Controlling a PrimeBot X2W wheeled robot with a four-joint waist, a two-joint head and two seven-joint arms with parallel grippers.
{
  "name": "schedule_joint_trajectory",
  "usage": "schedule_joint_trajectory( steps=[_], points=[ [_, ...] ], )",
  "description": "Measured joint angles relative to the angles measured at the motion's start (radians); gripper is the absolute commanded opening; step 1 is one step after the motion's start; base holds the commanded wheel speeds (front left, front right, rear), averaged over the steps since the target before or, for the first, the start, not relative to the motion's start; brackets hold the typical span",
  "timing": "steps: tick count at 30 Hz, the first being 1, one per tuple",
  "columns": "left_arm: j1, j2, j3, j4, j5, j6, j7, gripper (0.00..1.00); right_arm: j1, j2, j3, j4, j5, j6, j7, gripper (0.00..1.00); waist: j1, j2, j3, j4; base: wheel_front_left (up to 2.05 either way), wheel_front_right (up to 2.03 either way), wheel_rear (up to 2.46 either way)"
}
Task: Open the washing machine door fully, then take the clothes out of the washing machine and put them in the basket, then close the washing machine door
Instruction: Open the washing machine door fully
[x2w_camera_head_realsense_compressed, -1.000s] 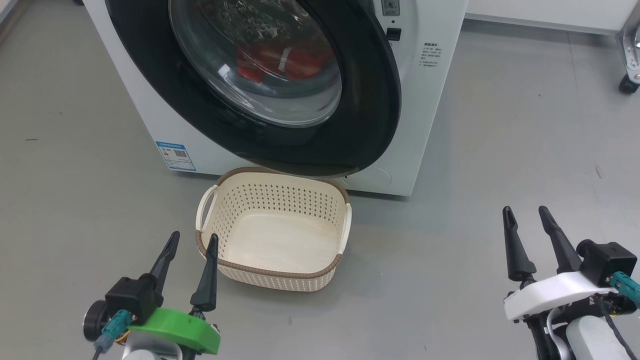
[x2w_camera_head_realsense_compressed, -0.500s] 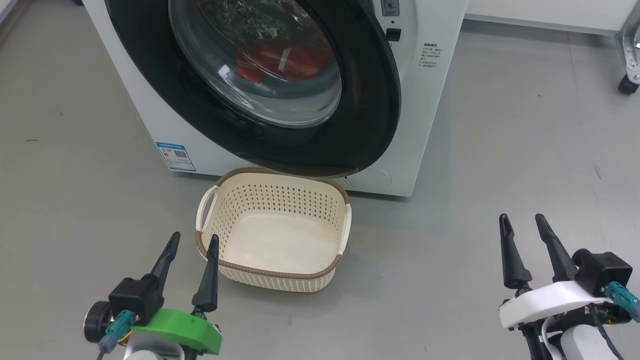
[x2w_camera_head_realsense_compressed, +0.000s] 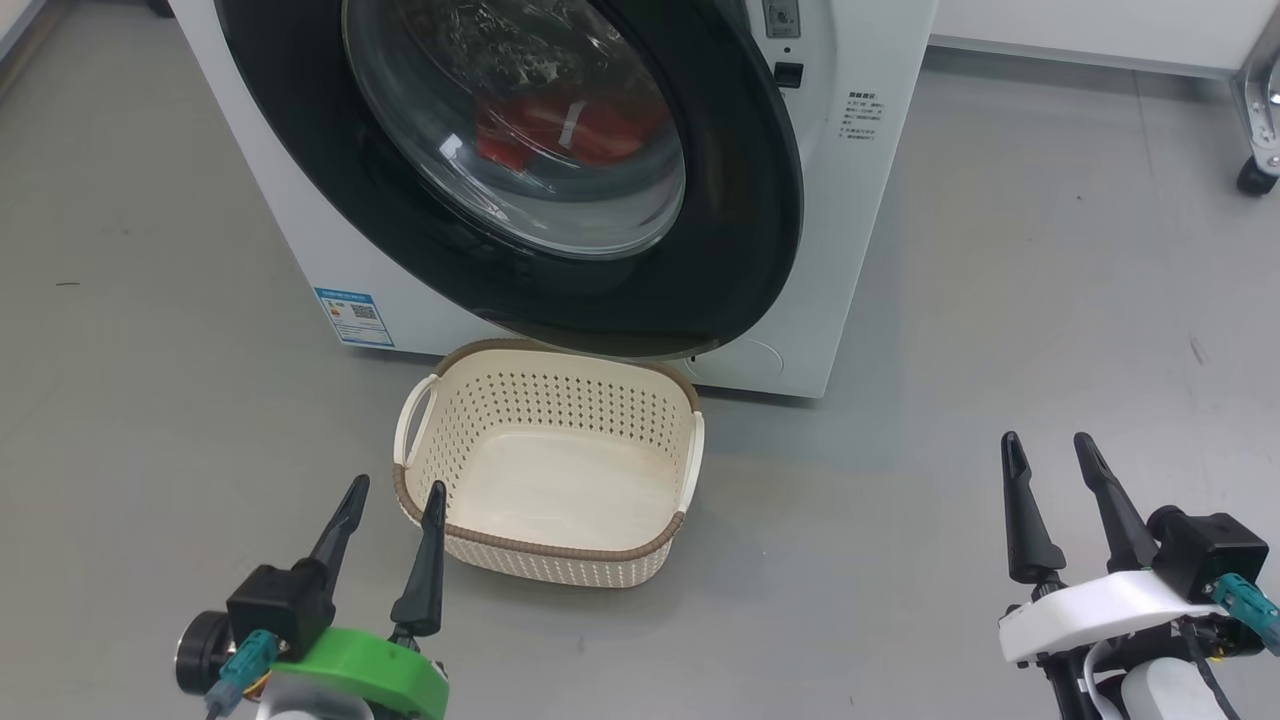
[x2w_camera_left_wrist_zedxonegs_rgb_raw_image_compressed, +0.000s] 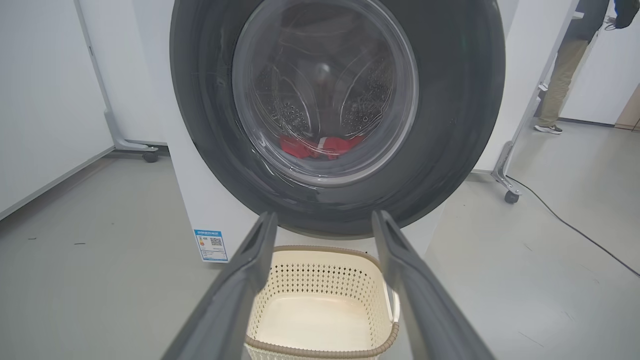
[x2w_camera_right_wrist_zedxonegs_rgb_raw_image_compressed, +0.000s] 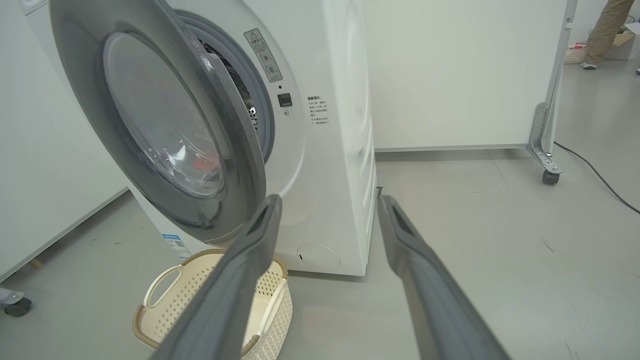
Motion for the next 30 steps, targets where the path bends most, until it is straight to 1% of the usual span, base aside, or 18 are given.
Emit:
schedule_joint_trajectory(
  steps=[30],
  points=[
    [0.005,0.000,-0.002,0.000,0.000,0.000,0.000,1.00,0.016,0.011,-0.010,-0.019,-0.009,0.000,-0.004,1.00,0.0000,0.0000,0.009,0.000,0.00,0.00,0.00]
  ],
)
